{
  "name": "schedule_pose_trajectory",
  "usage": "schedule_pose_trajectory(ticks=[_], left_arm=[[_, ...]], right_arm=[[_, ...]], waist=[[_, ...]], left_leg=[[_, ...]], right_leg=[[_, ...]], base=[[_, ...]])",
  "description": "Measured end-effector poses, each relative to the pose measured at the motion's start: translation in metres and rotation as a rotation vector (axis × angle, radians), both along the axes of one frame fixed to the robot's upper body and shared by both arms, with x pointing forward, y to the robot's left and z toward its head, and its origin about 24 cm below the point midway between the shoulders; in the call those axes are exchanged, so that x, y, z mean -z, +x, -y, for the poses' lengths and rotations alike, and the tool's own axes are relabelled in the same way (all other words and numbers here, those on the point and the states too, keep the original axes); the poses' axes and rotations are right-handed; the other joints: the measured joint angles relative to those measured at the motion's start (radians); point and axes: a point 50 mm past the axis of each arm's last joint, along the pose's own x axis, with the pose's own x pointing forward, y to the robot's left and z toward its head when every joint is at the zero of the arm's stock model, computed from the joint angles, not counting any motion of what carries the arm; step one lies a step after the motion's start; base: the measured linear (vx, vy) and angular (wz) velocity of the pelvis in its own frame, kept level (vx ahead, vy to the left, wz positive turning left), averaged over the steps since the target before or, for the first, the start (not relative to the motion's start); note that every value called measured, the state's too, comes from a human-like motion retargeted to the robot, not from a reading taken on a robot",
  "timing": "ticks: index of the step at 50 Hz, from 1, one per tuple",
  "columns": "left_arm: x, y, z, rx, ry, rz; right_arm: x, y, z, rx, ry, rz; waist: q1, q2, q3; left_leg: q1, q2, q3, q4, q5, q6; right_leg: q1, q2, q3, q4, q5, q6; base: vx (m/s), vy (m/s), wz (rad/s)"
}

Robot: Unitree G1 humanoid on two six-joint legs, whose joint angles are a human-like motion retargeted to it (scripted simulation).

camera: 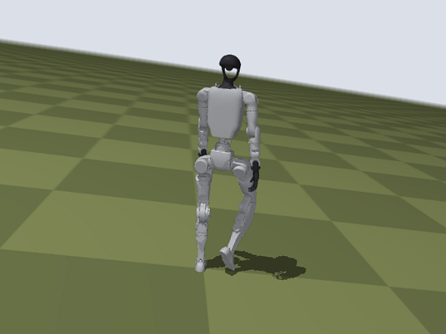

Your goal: Upper body actions

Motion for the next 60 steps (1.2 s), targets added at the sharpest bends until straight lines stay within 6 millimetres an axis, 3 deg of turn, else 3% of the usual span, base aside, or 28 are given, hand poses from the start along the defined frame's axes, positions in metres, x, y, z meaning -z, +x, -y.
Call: schedule_pose_trajectory(ticks=[3,5,8,12,16,20,23,29,33,35,38,41,44,47,54,60], left_arm=[[-0.034,0.08,0.009,0.044,0.022,0.271],[-0.067,0.129,0.013,0.09,0.061,0.459],[-0.119,0.181,0.014,0.118,0.124,0.711],[-0.169,0.216,0.017,0.142,0.209,0.906],[-0.186,0.226,0.011,0.161,0.279,0.951],[-0.168,0.214,0.005,0.18,0.294,0.894],[-0.137,0.193,0.009,0.185,0.283,0.788],[-0.071,0.128,0.011,0.206,0.227,0.535],[-0.037,0.082,0.015,0.225,0.177,0.382],[-0.025,0.059,0.018,0.234,0.151,0.313],[-0.011,0.03,0.02,0.235,0.123,0.225],[-0.003,0.011,0.021,0.253,0.1,0.167],[0.001,0.0,0.02,0.275,0.085,0.138],[0.004,-0.009,0.018,0.291,0.069,0.114],[0.006,-0.015,0.016,0.295,0.063,0.097],[0.006,-0.015,0.012,0.311,0.068,0.103]], right_arm=[[-0.007,-0.04,0.019,-0.027,-0.067,-0.188],[-0.016,-0.07,0.029,-0.048,-0.084,-0.331],[-0.032,-0.117,0.04,-0.042,-0.105,-0.521],[-0.052,-0.161,0.044,0.065,-0.157,-0.652],[-0.053,-0.167,0.039,0.215,-0.182,-0.627],[-0.038,-0.14,0.029,0.286,-0.126,-0.507],[-0.023,-0.109,0.02,0.249,-0.056,-0.385],[-0.003,-0.032,0.011,0.035,-0.012,-0.132],[0.001,0.019,0.002,-0.068,0.009,0.042],[0.001,0.038,-0.003,-0.105,0.022,0.112],[-0.001,0.06,-0.009,-0.157,0.047,0.185],[-0.003,0.072,-0.014,-0.2,0.058,0.229],[-0.003,0.074,-0.016,-0.237,0.063,0.23],[-0.001,0.063,-0.016,-0.249,0.059,0.185],[0.002,0.009,0.0,-0.172,0.015,-0.005],[-0.005,-0.043,0.013,-0.006,-0.041,-0.202]], waist=[[-0.112,0.006,0.071],[-0.192,0.018,0.11],[-0.28,0.04,0.14],[-0.321,0.048,0.161],[-0.316,0.032,0.166],[-0.285,0.024,0.135],[-0.229,0.031,0.105],[-0.12,0.035,0.031],[-0.077,0.018,-0.007],[-0.061,-0.002,-0.026],[-0.01,-0.032,-0.044],[0.034,-0.043,-0.037],[0.06,-0.052,-0.028],[0.066,-0.056,-0.036],[0.031,-0.043,-0.046],[0.018,-0.034,-0.063]], left_leg=[[0.015,-0.025,-0.034,0.001,0.009,0.035],[0.025,-0.021,-0.077,0.004,0.016,0.047],[0.021,0.005,-0.136,0.022,0.019,0.056],[0.016,0.025,-0.158,0.056,0.012,0.063],[0.026,0.022,-0.138,0.058,0.006,0.06],[0.027,0.014,-0.099,0.037,0.008,0.053],[0.031,0.02,-0.059,0.021,0.005,0.045],[0.024,0.014,0.032,0.003,-0.009,0.028],[0.017,-0.018,0.065,-0.012,-0.013,0.02],[0.012,-0.046,0.073,-0.02,-0.013,0.018],[0.011,-0.079,0.113,-0.034,-0.017,0.012],[0.02,-0.084,0.143,-0.046,-0.017,0.0],[0.029,-0.083,0.162,-0.054,-0.017,-0.012],[0.026,-0.077,0.164,-0.059,-0.015,-0.023],[0.015,-0.056,0.127,-0.063,-0.003,-0.043],[0.009,-0.039,0.119,-0.073,0.008,-0.065]], right_leg=[[-0.205,-0.113,-0.013,0.3,-0.067,-0.085],[-0.343,-0.13,0.001,0.426,-0.103,-0.111],[-0.53,-0.104,0.003,0.49,-0.143,-0.138],[-0.629,-0.082,-0.046,0.446,-0.19,-0.191],[-0.581,-0.057,-0.045,0.357,-0.183,-0.193],[-0.428,-0.038,-0.038,0.252,-0.143,-0.139],[-0.268,0.003,-0.019,0.134,-0.088,-0.079],[0.067,0.097,0.032,-0.258,0.009,-0.024],[0.265,0.135,0.083,-0.581,0.057,-0.015],[0.343,0.147,0.122,-0.727,-0.003,0.036],[0.407,0.129,0.058,-0.863,-0.123,0.045],[0.424,0.122,0.037,-0.926,-0.179,0.053],[0.43,0.129,0.028,-0.964,-0.19,0.041],[0.433,0.144,0.025,-0.988,-0.196,0.021],[0.437,0.164,0.007,-0.997,-0.219,0.013],[0.434,0.181,0.006,-1.006,-0.235,0.002]], base=[[-0.07,0.2,0.64],[-0.03,0.09,1.11],[0.05,-0.07,0.96],[0.1,-0.07,0.31],[0.03,-0.01,-0.23],[0.04,0.02,-0.53],[0.08,-0.01,-0.73],[0.04,-0.02,-0.81],[-0.05,-0.05,-0.39],[-0.08,-0.07,-0.21],[-0.11,-0.08,-0.54],[-0.19,-0.12,-0.5],[-0.22,-0.13,-0.31],[-0.16,-0.1,0.0],[-0.17,-0.07,0.25],[-0.16,-0.05,0.06]])
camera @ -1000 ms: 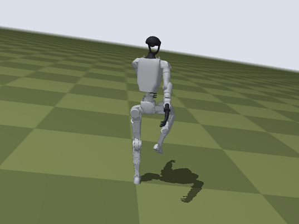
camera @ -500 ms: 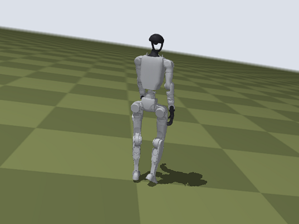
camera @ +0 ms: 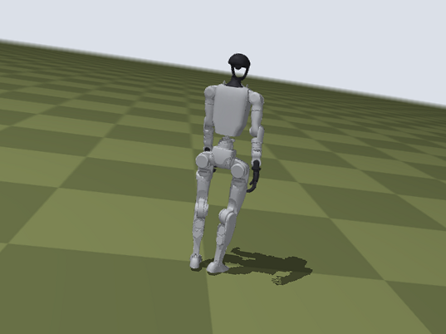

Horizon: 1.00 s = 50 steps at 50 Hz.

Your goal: Upper body actions

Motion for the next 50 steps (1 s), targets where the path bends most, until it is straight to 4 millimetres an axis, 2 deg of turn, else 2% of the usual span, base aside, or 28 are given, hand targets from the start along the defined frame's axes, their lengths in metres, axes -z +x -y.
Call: schedule_pose_trajectory(ticks=[5,11,15,18,20,22,23,24,25,27,30,32,34,36,38,40,43,46,50], left_arm=[[0.001,-0.002,-0.005,-0.017,0.008,-0.009],[0.005,-0.02,-0.011,-0.028,-0.011,-0.072],[0.011,-0.048,-0.015,-0.033,-0.028,-0.16],[0.015,-0.085,-0.02,-0.065,-0.012,-0.269],[0.016,-0.108,-0.022,-0.097,0.005,-0.343],[0.016,-0.131,-0.027,-0.11,0.036,-0.421],[0.015,-0.144,-0.03,-0.113,0.05,-0.467],[0.013,-0.159,-0.032,-0.116,0.056,-0.517],[0.011,-0.176,-0.033,-0.118,0.058,-0.568],[0.004,-0.213,-0.024,-0.129,0.012,-0.693],[-0.012,-0.266,-0.006,-0.163,-0.082,-0.876],[-0.026,-0.298,0.001,-0.156,-0.138,-0.979],[-0.039,-0.322,0.006,-0.12,-0.17,-1.064],[-0.048,-0.339,0.007,-0.076,-0.17,-1.124],[-0.052,-0.346,0.003,-0.044,-0.154,-1.149],[-0.051,-0.343,-0.003,-0.033,-0.139,-1.132],[-0.045,-0.334,-0.005,-0.05,-0.131,-1.082],[-0.033,-0.313,-0.01,-0.109,-0.106,-0.992],[-0.018,-0.281,-0.023,-0.19,-0.059,-0.864]], right_arm=[[-0.005,-0.02,0.005,0.13,-0.027,-0.044],[-0.005,-0.017,0.009,0.159,-0.049,-0.024],[-0.004,-0.007,0.008,0.128,-0.052,-0.02],[-0.002,0.007,0.003,0.081,-0.046,-0.009],[0.002,0.032,-0.005,0.064,-0.03,0.043],[0.006,0.074,-0.024,0.098,0.018,0.171],[0.007,0.098,-0.037,0.124,0.06,0.256],[0.005,0.127,-0.049,0.147,0.112,0.341],[0.0,0.157,-0.061,0.167,0.171,0.424],[-0.019,0.219,-0.09,0.154,0.295,0.594],[-0.078,0.313,-0.136,0.0,0.509,0.914],[-0.13,0.36,-0.16,-0.162,0.613,1.123],[-0.181,0.391,-0.176,-0.313,0.651,1.325],[-0.223,0.41,-0.183,-0.429,0.632,1.508],[-0.249,0.42,-0.183,-0.464,0.554,1.642],[-0.258,0.426,-0.18,-0.428,0.474,1.699],[-0.243,0.419,-0.183,-0.396,0.492,1.659],[-0.217,0.407,-0.181,-0.363,0.51,1.578],[-0.178,0.386,-0.171,-0.335,0.491,1.473]], waist=[[-0.007,0.006,-0.004],[-0.015,0.018,-0.003],[-0.01,0.026,-0.002],[0.019,0.019,0.003],[0.037,-0.016,0.021],[0.061,-0.036,0.07],[0.094,-0.047,0.1],[0.132,-0.047,0.119],[0.172,-0.04,0.131],[0.296,-0.059,0.16],[0.443,-0.125,0.246],[0.501,-0.163,0.292],[0.55,-0.188,0.33],[0.584,-0.201,0.353],[0.603,-0.205,0.366],[0.615,-0.198,0.363],[0.589,-0.2,0.309],[0.532,-0.19,0.233],[0.438,-0.158,0.126]], left_leg=[[0.001,0.014,0.002,-0.007,0.007,-0.017],[-0.004,0.04,0.0,0.02,-0.004,-0.039],[-0.027,0.068,-0.002,0.102,-0.031,-0.062],[-0.078,0.088,0.019,0.246,0.066,-0.079],[-0.18,0.119,0.001,0.463,0.219,-0.109],[-0.371,0.168,-0.057,0.775,0.361,-0.049],[-0.464,0.155,-0.093,0.907,0.384,-0.006],[-0.549,0.222,-0.075,1.053,0.346,0.012],[-0.63,0.33,-0.03,1.204,0.279,0.017],[-0.8,0.423,-0.001,1.377,0.224,0.024],[-0.988,0.479,0.062,1.484,0.17,-0.02],[-1.073,0.503,0.107,1.489,0.153,-0.041],[-1.11,0.512,0.17,1.456,0.139,-0.041],[-1.122,0.506,0.219,1.423,0.125,-0.053],[-1.122,0.478,0.232,1.41,0.121,-0.073],[-1.1,0.46,0.223,1.418,0.124,-0.088],[-1.018,0.443,0.206,1.449,0.12,-0.091],[-0.878,0.406,0.161,1.393,0.154,-0.093],[-0.627,0.314,0.13,1.15,0.186,-0.039]], right_leg=[[0.003,0.014,-0.006,-0.01,-0.008,-0.01],[0.009,0.031,-0.003,-0.012,-0.023,-0.022],[0.017,0.036,0.003,-0.01,-0.035,-0.027],[0.019,0.024,0.03,0.0,-0.038,-0.033],[0.012,-0.016,0.039,0.008,-0.041,-0.035],[0.022,-0.036,0.028,0.005,-0.038,-0.035],[0.034,-0.042,0.028,-0.001,-0.031,-0.041],[0.04,-0.031,0.023,-0.005,-0.026,-0.052],[0.043,-0.013,0.017,-0.008,-0.022,-0.064],[0.025,-0.016,0.084,0.001,-0.01,-0.083],[0.003,-0.088,0.199,0.041,-0.004,-0.087],[-0.014,-0.129,0.24,0.075,-0.009,-0.093],[-0.038,-0.168,0.261,0.118,-0.017,-0.1],[-0.05,-0.194,0.271,0.152,-0.029,-0.103],[-0.045,-0.208,0.271,0.169,-0.04,-0.103],[-0.032,-0.195,0.265,0.169,-0.049,-0.105],[-0.012,-0.182,0.237,0.123,-0.045,-0.096],[-0.001,-0.147,0.189,0.089,-0.049,-0.088],[0.006,-0.091,0.111,0.061,-0.064,-0.072]], base=[[-0.17,-0.04,-0.03],[-0.14,-0.01,0.01],[-0.13,0.04,0.02],[-0.09,0.09,-0.29],[-0.25,0.03,-0.08],[-0.31,-0.11,0.32],[-0.23,-0.19,-0.13],[-0.13,-0.2,-0.47],[-0.09,-0.12,-1.01],[-0.14,-0.02,-1.7],[-0.16,-0.01,-1.74],[-0.01,-0.01,-1.26],[0.04,0.04,-0.89],[0.07,0.06,-0.35],[0.09,0.02,0.18],[0.1,-0.02,0.44],[0.13,-0.01,0.83],[0.15,0.01,0.99],[0.19,0.01,1.0]])
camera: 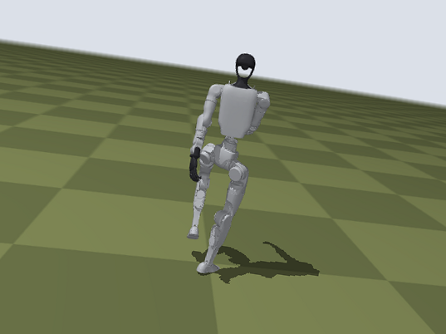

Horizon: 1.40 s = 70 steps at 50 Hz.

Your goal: Upper body actions

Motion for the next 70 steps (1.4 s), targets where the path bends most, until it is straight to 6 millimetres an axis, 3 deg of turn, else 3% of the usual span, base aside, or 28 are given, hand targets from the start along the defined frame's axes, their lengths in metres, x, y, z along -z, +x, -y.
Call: schedule_pose_trajectory(ticks=[2,6,10,13,17,21,23,25,27,28,30,32,34,35,37,39,41,43,46,48,52,56,59,63,65,70], left_arm=[[0.007,0.021,-0.009,-0.023,0.029,0.046],[0.013,0.042,-0.02,0.003,0.068,0.112],[0.018,0.069,-0.035,0.04,0.126,0.186],[0.022,0.092,-0.041,0.066,0.154,0.242],[0.027,0.131,-0.042,0.101,0.156,0.342],[0.028,0.179,-0.039,0.166,0.172,0.449],[0.027,0.21,-0.033,0.205,0.176,0.509],[0.02,0.259,-0.026,0.239,0.205,0.629],[0.0,0.323,-0.021,0.236,0.248,0.836],[-0.016,0.359,-0.017,0.227,0.264,0.959],[-0.066,0.43,-0.013,0.208,0.284,1.233],[-0.128,0.487,-0.006,0.225,0.323,1.502],[-0.192,0.524,-0.004,0.273,0.406,1.725],[-0.222,0.535,-0.006,0.301,0.466,1.817],[-0.264,0.546,-0.017,0.316,0.601,1.906],[-0.286,0.552,-0.02,0.3,0.676,1.947],[-0.294,0.554,-0.017,0.28,0.684,1.973],[-0.293,0.554,-0.014,0.268,0.656,1.982],[-0.27,0.549,-0.012,0.277,0.598,1.948],[-0.241,0.54,-0.01,0.285,0.562,1.878],[-0.162,0.504,0.002,0.279,0.457,1.667],[-0.084,0.447,0.014,0.254,0.282,1.407],[-0.04,0.396,0.016,0.241,0.19,1.217],[-0.003,0.331,0.012,0.211,0.142,1.0],[0.008,0.304,0.01,0.173,0.12,0.916],[0.02,0.259,-0.015,0.093,0.164,0.787]], right_arm=[[0.026,-0.02,0.007,-0.006,-0.021,-0.057],[0.074,-0.063,0.017,-0.017,-0.073,-0.235],[0.109,-0.102,0.033,0.003,-0.126,-0.384],[0.131,-0.131,0.054,0.046,-0.187,-0.483],[0.155,-0.175,0.088,0.104,-0.297,-0.632],[0.176,-0.236,0.124,0.182,-0.415,-0.858],[0.181,-0.272,0.141,0.245,-0.451,-0.999],[0.183,-0.305,0.155,0.299,-0.469,-1.12],[0.181,-0.332,0.167,0.314,-0.519,-1.191],[0.179,-0.347,0.173,0.315,-0.559,-1.227],[0.174,-0.375,0.186,0.322,-0.644,-1.309],[0.166,-0.407,0.196,0.329,-0.696,-1.427],[0.155,-0.441,0.206,0.345,-0.72,-1.582],[0.148,-0.459,0.211,0.358,-0.722,-1.668],[0.133,-0.491,0.217,0.418,-0.709,-1.821],[0.12,-0.516,0.218,0.505,-0.667,-1.931],[0.112,-0.532,0.215,0.607,-0.612,-1.992],[0.111,-0.537,0.209,0.709,-0.558,-1.996],[0.123,-0.524,0.198,0.781,-0.464,-1.93],[0.134,-0.508,0.19,0.759,-0.394,-1.882],[0.157,-0.46,0.175,0.593,-0.304,-1.748],[0.176,-0.398,0.168,0.378,-0.36,-1.541],[0.182,-0.352,0.167,0.268,-0.448,-1.371],[0.183,-0.303,0.161,0.203,-0.508,-1.185],[0.182,-0.285,0.158,0.199,-0.504,-1.127],[0.18,-0.258,0.147,0.184,-0.435,-1.062]], waist=[[-0.092,0.04,-0.033],[-0.19,0.065,-0.106],[-0.281,0.115,-0.153],[-0.33,0.132,-0.177],[-0.403,0.139,-0.198],[-0.421,0.144,-0.176],[-0.414,0.161,-0.154],[-0.416,0.193,-0.127],[-0.437,0.195,-0.099],[-0.45,0.195,-0.087],[-0.504,0.2,-0.046],[-0.614,0.225,0.016],[-0.719,0.258,0.078],[-0.764,0.276,0.103],[-0.83,0.292,0.127],[-0.871,0.293,0.139],[-0.889,0.294,0.148],[-0.888,0.283,0.15],[-0.865,0.257,0.13],[-0.835,0.245,0.107],[-0.736,0.235,0.054],[-0.618,0.233,0.005],[-0.548,0.234,-0.039],[-0.488,0.217,-0.114],[-0.448,0.191,-0.141],[-0.374,0.139,-0.15]], left_leg=[[0.125,-0.076,-0.065,-0.169,0.019,0.014],[0.376,-0.211,-0.141,-0.579,0.039,0.002],[0.554,-0.269,-0.216,-0.931,-0.101,-0.036],[0.589,-0.288,-0.235,-1.052,-0.169,-0.018],[0.589,-0.322,-0.298,-1.115,-0.18,0.037],[0.588,-0.328,-0.318,-1.087,-0.196,0.065],[0.596,-0.314,-0.325,-1.069,-0.207,0.077],[0.597,-0.284,-0.336,-1.059,-0.211,0.087],[0.593,-0.287,-0.323,-1.061,-0.205,0.095],[0.591,-0.29,-0.313,-1.065,-0.197,0.098],[0.589,-0.309,-0.31,-1.066,-0.187,0.118],[0.6,-0.297,-0.372,-1.059,-0.172,0.13],[0.609,-0.262,-0.439,-1.044,-0.16,0.13],[0.609,-0.24,-0.468,-1.035,-0.157,0.127],[0.6,-0.218,-0.494,-1.016,-0.156,0.129],[0.59,-0.2,-0.501,-0.986,-0.164,0.127],[0.584,-0.187,-0.508,-0.959,-0.173,0.127],[0.589,-0.187,-0.504,-0.951,-0.18,0.129],[0.602,-0.205,-0.479,-0.967,-0.183,0.127],[0.609,-0.219,-0.453,-0.983,-0.182,0.128],[0.626,-0.237,-0.386,-1.021,-0.182,0.126],[0.641,-0.239,-0.299,-1.052,-0.188,0.114],[0.636,-0.239,-0.252,-1.067,-0.193,0.102],[0.604,-0.268,-0.217,-1.089,-0.199,0.097],[0.595,-0.294,-0.186,-1.103,-0.2,0.092],[0.606,-0.335,-0.137,-1.138,-0.194,0.077]], right_leg=[[0.032,0.023,-0.078,0.002,-0.021,0.014],[0.042,0.04,-0.122,-0.006,-0.031,0.044],[0.047,0.095,-0.163,-0.012,-0.038,0.062],[0.053,0.1,-0.196,-0.018,-0.04,0.081],[0.05,0.082,-0.247,0.003,-0.048,0.104],[0.034,0.048,-0.276,0.101,-0.004,0.118],[0.001,0.011,-0.312,0.224,0.101,0.125],[-0.112,-0.062,-0.316,0.482,0.251,0.134],[-0.306,-0.117,-0.209,0.782,0.342,0.079],[-0.404,-0.106,-0.14,0.91,0.321,0.069],[-0.561,-0.203,-0.136,1.142,0.27,0.009],[-0.707,-0.228,-0.13,1.308,0.22,-0.028],[-0.848,-0.226,-0.131,1.408,0.183,-0.056],[-0.923,-0.217,-0.133,1.443,0.166,-0.072],[-1.053,-0.202,-0.155,1.458,0.136,-0.123],[-1.14,-0.18,-0.177,1.435,0.11,-0.17],[-1.173,-0.155,-0.197,1.392,0.092,-0.205],[-1.167,-0.139,-0.195,1.353,0.089,-0.212],[-1.087,-0.122,-0.181,1.304,0.107,-0.178],[-0.989,-0.118,-0.177,1.265,0.129,-0.133],[-0.745,-0.106,-0.167,1.154,0.186,-0.039],[-0.479,-0.065,-0.165,0.947,0.25,0.002],[-0.303,-0.019,-0.141,0.729,0.301,0.042],[-0.129,0.036,-0.094,0.373,0.366,0.107],[-0.068,0.054,-0.054,0.221,0.275,0.148],[0.012,0.045,-0.104,0.031,0.091,0.13]], base=[[0.26,0.0,1.37],[0.29,0.0,0.57],[0.23,-0.03,0.47],[0.28,-0.01,0.51],[0.29,0.02,0.73],[0.34,0.07,0.23],[0.34,0.12,0.06],[0.22,0.09,-0.01],[0.04,0.06,-0.31],[-0.02,0.11,-0.29],[-0.05,0.18,0.22],[-0.1,0.12,1.4],[-0.02,0.03,1.59],[0.02,-0.03,1.16],[0.07,-0.03,0.73],[0.12,-0.07,0.35],[0.09,-0.11,0.1],[0.04,-0.09,-0.13],[0.03,-0.03,-0.39],[0.08,0.02,-0.61],[0.09,0.02,-0.85],[0.05,0.03,-1.11],[-0.01,0.01,-0.84],[-0.11,-0.06,-0.45],[-0.15,-0.11,-0.66],[-0.23,-0.13,-0.4]])
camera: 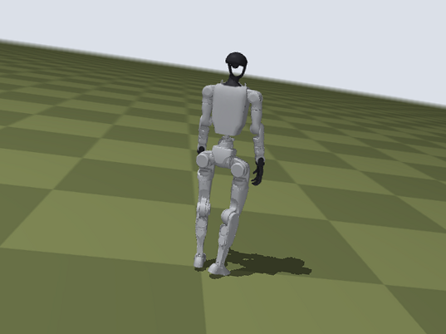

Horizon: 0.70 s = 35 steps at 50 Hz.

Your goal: Upper body actions

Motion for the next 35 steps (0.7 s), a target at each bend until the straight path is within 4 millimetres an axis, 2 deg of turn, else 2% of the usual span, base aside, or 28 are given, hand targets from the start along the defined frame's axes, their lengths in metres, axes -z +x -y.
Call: schedule_pose_trajectory(ticks=[3,6,10,13,15,17,19,20,23,25,27,30,31,33,35], left_arm=[[0.002,-0.021,-0.021,-0.016,0.098,-0.095],[0.005,-0.052,-0.033,-0.006,0.152,-0.243],[0.005,-0.112,-0.038,0.037,0.079,-0.474],[0.001,-0.158,-0.034,0.085,-0.009,-0.595],[-0.002,-0.186,-0.024,0.124,-0.04,-0.656],[-0.005,-0.205,-0.014,0.178,-0.038,-0.703],[-0.009,-0.223,-0.005,0.238,-0.041,-0.757],[-0.012,-0.234,0.0,0.268,-0.057,-0.79],[-0.024,-0.266,0.024,0.325,-0.209,-0.892],[-0.034,-0.287,0.039,0.34,-0.34,-0.958],[-0.045,-0.304,0.047,0.355,-0.45,-1.021],[-0.058,-0.323,0.045,0.366,-0.521,-1.095],[-0.061,-0.327,0.042,0.362,-0.514,-1.108],[-0.062,-0.329,0.035,0.34,-0.474,-1.114],[-0.057,-0.322,0.028,0.297,-0.416,-1.093]], right_arm=[[0.0,0.004,-0.005,0.007,0.026,0.011],[0.001,-0.001,-0.009,-0.002,0.04,-0.004],[0.004,-0.013,-0.017,-0.026,0.044,-0.06],[0.005,-0.013,-0.027,-0.029,0.072,-0.09],[0.004,-0.003,-0.037,0.002,0.094,-0.078],[-0.001,0.026,-0.053,0.065,0.153,0.0],[-0.013,0.069,-0.073,0.117,0.247,0.125],[-0.022,0.093,-0.084,0.127,0.301,0.192],[-0.07,0.172,-0.123,0.045,0.442,0.414],[-0.119,0.219,-0.153,-0.063,0.559,0.591],[-0.173,0.254,-0.177,-0.196,0.66,0.771],[-0.246,0.284,-0.193,-0.383,0.699,1.038],[-0.262,0.289,-0.193,-0.415,0.67,1.118],[-0.287,0.297,-0.191,-0.441,0.594,1.26],[-0.298,0.302,-0.188,-0.404,0.516,1.35]], waist=[[0.024,-0.013,0.006],[0.038,-0.017,0.008],[0.015,-0.01,0.004],[-0.006,0.001,-0.001],[-0.008,0.002,-0.003],[-0.007,-0.01,0.018],[0.041,-0.016,0.062],[0.075,-0.02,0.086],[0.204,-0.022,0.162],[0.297,-0.04,0.219],[0.378,-0.08,0.273],[0.472,-0.145,0.331],[0.494,-0.163,0.338],[0.52,-0.183,0.343],[0.515,-0.183,0.334]], left_leg=[[0.008,-0.002,0.002,-0.007,0.002,-0.015],[0.012,0.004,0.0,-0.004,0.002,-0.029],[0.008,0.03,-0.018,0.026,-0.009,-0.055],[-0.027,0.063,-0.009,0.125,-0.022,-0.081],[-0.097,0.098,0.009,0.276,0.055,-0.111],[-0.237,0.153,-0.026,0.542,0.196,-0.13],[-0.411,0.206,-0.057,0.834,0.309,-0.057],[-0.502,0.213,-0.084,0.974,0.334,-0.014],[-0.716,0.389,-0.035,1.315,0.218,-0.02],[-0.849,0.475,-0.014,1.452,0.179,-0.015],[-0.965,0.526,0.021,1.514,0.15,-0.024],[-1.056,0.538,0.108,1.5,0.117,-0.047],[-1.064,0.522,0.129,1.476,0.114,-0.065],[-1.068,0.502,0.154,1.445,0.111,-0.087],[-1.056,0.491,0.145,1.447,0.112,-0.092]], right_leg=[[0.022,0.01,-0.015,-0.056,-0.034,-0.025],[0.045,0.031,-0.021,-0.09,-0.048,-0.05],[0.053,0.046,-0.017,-0.084,-0.071,-0.059],[0.05,0.057,-0.018,-0.068,-0.089,-0.071],[0.036,0.051,0.006,-0.057,-0.095,-0.072],[0.027,0.024,0.012,-0.051,-0.097,-0.07],[0.029,0.018,0.023,-0.044,-0.094,-0.079],[0.03,0.018,0.037,-0.038,-0.091,-0.086],[0.018,0.027,0.104,-0.002,-0.081,-0.114],[0.019,0.016,0.166,0.008,-0.072,-0.131],[0.015,-0.016,0.235,0.017,-0.064,-0.143],[-0.01,-0.086,0.28,0.051,-0.063,-0.154],[-0.022,-0.109,0.289,0.065,-0.067,-0.153],[-0.035,-0.132,0.291,0.086,-0.076,-0.154],[-0.031,-0.128,0.281,0.092,-0.083,-0.155]], base=[[-0.27,-0.08,0.0],[-0.24,-0.05,0.07],[-0.21,-0.04,0.23],[-0.23,0.04,-0.09],[-0.25,0.08,-0.25],[-0.39,0.01,0.11],[-0.36,-0.06,-0.36],[-0.24,-0.04,-0.85],[-0.27,-0.03,-1.37],[-0.27,-0.06,-1.8],[-0.19,-0.05,-1.49],[-0.04,0.0,-0.89],[0.06,0.03,-0.48],[0.03,0.02,-0.09],[0.04,0.01,0.37]])
